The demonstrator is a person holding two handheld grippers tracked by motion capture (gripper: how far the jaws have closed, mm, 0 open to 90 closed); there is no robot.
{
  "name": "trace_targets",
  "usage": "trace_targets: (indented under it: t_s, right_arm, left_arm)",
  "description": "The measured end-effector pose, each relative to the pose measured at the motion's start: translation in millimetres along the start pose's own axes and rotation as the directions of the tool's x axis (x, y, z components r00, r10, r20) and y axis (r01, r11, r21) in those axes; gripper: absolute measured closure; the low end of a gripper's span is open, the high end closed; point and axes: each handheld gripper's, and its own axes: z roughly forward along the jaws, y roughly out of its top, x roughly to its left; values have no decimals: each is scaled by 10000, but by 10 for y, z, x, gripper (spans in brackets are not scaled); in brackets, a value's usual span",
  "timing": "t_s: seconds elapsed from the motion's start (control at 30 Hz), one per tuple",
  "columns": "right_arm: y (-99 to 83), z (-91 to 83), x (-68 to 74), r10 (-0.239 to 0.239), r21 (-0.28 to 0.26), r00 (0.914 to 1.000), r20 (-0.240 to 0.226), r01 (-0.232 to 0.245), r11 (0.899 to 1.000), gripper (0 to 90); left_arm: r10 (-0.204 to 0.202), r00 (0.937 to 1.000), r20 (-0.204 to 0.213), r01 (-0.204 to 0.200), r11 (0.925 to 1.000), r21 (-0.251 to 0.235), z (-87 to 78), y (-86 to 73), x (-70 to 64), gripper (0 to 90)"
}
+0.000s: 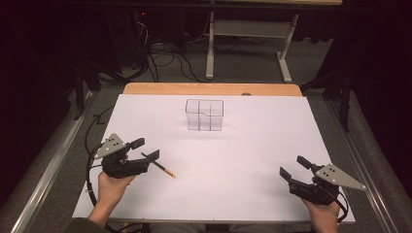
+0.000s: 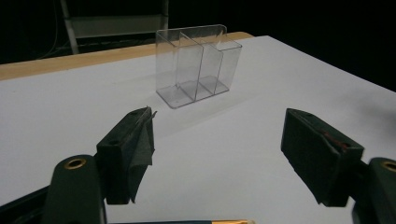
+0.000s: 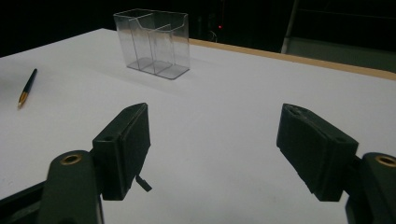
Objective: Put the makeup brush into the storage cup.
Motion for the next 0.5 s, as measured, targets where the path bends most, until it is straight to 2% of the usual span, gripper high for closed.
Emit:
trace_targets:
  t_s: [0.5]
  right_arm:
    - [-2,7,-3,-17,32,10000,-44,17,10000,272]
  left_arm:
    - [-195,9996,186,197,9997,-111,35,81,19,259]
